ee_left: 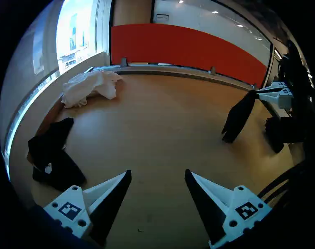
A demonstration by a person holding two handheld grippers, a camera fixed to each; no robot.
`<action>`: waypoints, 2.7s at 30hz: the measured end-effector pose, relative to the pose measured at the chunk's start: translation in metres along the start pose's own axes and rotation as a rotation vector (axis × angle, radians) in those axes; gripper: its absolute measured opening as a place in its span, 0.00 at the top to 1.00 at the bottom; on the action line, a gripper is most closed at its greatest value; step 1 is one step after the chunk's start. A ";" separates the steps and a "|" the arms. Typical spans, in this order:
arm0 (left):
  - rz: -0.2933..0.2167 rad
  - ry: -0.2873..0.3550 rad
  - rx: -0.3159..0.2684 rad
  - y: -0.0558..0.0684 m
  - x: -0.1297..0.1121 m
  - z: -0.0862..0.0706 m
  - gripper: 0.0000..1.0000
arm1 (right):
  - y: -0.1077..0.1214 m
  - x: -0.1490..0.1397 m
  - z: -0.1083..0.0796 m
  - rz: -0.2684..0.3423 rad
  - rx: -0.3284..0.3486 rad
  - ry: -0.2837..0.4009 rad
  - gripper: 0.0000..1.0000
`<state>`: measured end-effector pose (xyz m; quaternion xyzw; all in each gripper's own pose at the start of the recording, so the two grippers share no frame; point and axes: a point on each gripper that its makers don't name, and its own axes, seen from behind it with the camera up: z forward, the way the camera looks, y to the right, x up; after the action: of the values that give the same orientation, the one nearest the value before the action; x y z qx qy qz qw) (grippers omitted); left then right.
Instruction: Fold towel
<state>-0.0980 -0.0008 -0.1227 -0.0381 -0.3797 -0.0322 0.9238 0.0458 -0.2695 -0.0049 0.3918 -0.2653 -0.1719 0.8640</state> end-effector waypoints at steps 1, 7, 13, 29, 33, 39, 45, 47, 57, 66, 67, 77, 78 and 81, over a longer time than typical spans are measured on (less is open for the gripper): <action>0.002 0.000 -0.001 0.001 0.000 0.000 0.04 | 0.002 0.000 -0.002 0.003 -0.003 0.000 0.96; 0.008 0.000 -0.010 0.007 0.003 0.002 0.04 | 0.015 -0.005 -0.012 0.015 -0.025 0.000 0.96; 0.015 -0.002 -0.019 0.012 0.005 0.005 0.05 | 0.031 -0.007 -0.024 0.033 -0.045 0.006 0.96; 0.046 -0.010 -0.036 0.028 0.011 0.016 0.04 | 0.093 -0.028 -0.071 0.082 -0.117 0.001 0.96; 0.053 -0.011 -0.039 0.033 0.012 0.018 0.04 | 0.112 -0.036 -0.086 0.100 -0.141 0.000 0.96; 0.061 -0.017 -0.039 0.037 0.012 0.020 0.04 | 0.143 -0.049 -0.109 0.115 -0.182 -0.006 0.96; 0.062 -0.019 -0.036 0.040 0.013 0.021 0.04 | 0.172 -0.059 -0.131 0.124 -0.219 -0.013 0.96; 0.064 -0.020 -0.035 0.040 0.013 0.021 0.05 | 0.181 -0.062 -0.137 0.127 -0.229 -0.017 0.96; 0.078 -0.031 -0.025 0.044 0.012 0.019 0.04 | 0.223 -0.087 -0.164 0.132 -0.269 -0.046 0.96; 0.093 -0.037 -0.018 0.050 0.014 0.018 0.05 | 0.259 -0.104 -0.183 0.138 -0.305 -0.069 0.96; 0.094 -0.037 -0.018 0.051 0.014 0.018 0.05 | 0.262 -0.105 -0.184 0.140 -0.307 -0.071 0.96; 0.106 -0.041 -0.022 0.062 0.016 0.020 0.05 | 0.282 -0.126 -0.201 0.160 -0.329 -0.097 0.96; 0.107 -0.042 -0.023 0.063 0.016 0.020 0.05 | 0.283 -0.128 -0.202 0.162 -0.331 -0.099 0.96; 0.112 -0.042 -0.026 0.066 0.017 0.021 0.05 | 0.284 -0.132 -0.206 0.166 -0.335 -0.102 0.96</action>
<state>-0.0945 0.0664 -0.0991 -0.0720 -0.3959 0.0156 0.9153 0.0876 0.0984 0.0568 0.2099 -0.3081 -0.1615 0.9138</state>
